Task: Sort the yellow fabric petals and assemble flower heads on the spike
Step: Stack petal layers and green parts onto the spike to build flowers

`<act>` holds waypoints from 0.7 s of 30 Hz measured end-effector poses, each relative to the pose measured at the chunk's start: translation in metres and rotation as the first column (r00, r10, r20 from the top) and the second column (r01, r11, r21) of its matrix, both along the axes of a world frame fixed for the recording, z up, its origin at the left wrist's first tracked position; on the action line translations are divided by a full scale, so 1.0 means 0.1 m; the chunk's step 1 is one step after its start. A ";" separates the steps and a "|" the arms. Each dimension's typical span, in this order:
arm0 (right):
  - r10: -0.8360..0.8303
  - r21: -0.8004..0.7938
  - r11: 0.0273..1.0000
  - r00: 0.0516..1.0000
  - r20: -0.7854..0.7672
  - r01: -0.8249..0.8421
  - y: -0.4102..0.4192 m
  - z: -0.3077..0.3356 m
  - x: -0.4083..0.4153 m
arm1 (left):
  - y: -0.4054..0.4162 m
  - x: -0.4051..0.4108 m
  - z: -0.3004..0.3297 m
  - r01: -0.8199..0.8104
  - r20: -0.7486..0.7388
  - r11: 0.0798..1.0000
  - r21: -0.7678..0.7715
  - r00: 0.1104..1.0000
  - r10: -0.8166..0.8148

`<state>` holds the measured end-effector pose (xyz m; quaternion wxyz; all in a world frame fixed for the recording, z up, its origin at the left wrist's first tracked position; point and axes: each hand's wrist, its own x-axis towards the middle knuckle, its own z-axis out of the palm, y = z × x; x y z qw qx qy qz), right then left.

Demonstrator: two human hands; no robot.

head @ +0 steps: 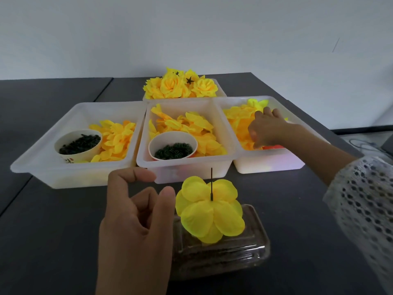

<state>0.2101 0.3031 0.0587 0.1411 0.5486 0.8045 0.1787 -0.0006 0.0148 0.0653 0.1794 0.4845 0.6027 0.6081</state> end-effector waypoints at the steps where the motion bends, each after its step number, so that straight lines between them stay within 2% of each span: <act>1: 0.005 0.022 1.000 1.000 -0.009 -0.005 0.02 0.01 0.00 | 0.00 -0.02 0.00 0.000 0.001 1.000 -0.005 1.000 0.000; 3: 0.022 0.097 0.995 0.994 -0.103 -0.012 0.02 0.08 0.03 | -0.01 -0.06 0.00 0.002 0.019 1.000 0.000 1.000 -0.002; 4: 0.045 0.139 0.990 0.979 -0.199 -0.017 0.01 0.16 0.05 | -0.01 -0.09 0.00 0.002 0.026 1.000 0.005 1.000 -0.003; 5: 0.078 0.178 0.984 0.942 -0.326 -0.021 -0.01 0.27 0.07 | -0.01 -0.10 0.00 0.001 0.030 1.000 0.007 1.000 -0.001; 7: 0.148 0.247 0.969 0.801 -0.580 0.000 -0.08 0.55 0.09 | -0.01 -0.13 0.01 -0.003 0.050 1.000 0.011 0.999 0.002; 10: 0.245 0.330 0.941 0.518 -0.820 0.078 -0.33 0.97 0.09 | -0.01 -0.12 0.05 0.018 0.085 0.999 0.039 0.996 -0.022; 11: 0.245 0.279 0.959 0.358 -0.901 0.047 -0.47 1.09 0.07 | -0.01 -0.11 0.07 0.033 0.101 0.998 0.052 0.994 -0.038; 13: 0.137 0.129 0.977 0.037 -0.990 -0.168 -0.78 1.26 -0.01 | 0.00 -0.10 0.10 0.065 0.131 0.995 0.069 0.989 -0.074; 14: 0.041 0.053 0.952 -0.045 -0.998 -0.302 -0.96 1.31 -0.06 | 0.01 -0.10 0.12 0.087 0.142 0.993 0.074 0.985 -0.097; 16: -0.153 -0.095 0.841 -0.066 -0.986 -0.532 -1.26 1.32 -0.14 | 0.01 -0.08 0.15 0.152 0.143 0.985 0.076 0.976 -0.162; 18: -0.304 -0.201 0.691 -0.027 -0.952 -0.694 -1.50 1.24 -0.20 | 0.01 -0.05 0.18 0.221 0.175 0.973 0.064 0.958 -0.229; 21: -0.469 -0.310 0.466 0.066 -0.881 -0.829 -1.71 1.08 -0.28 | 0.08 0.00 0.18 0.309 0.333 0.950 -0.037 0.901 -0.279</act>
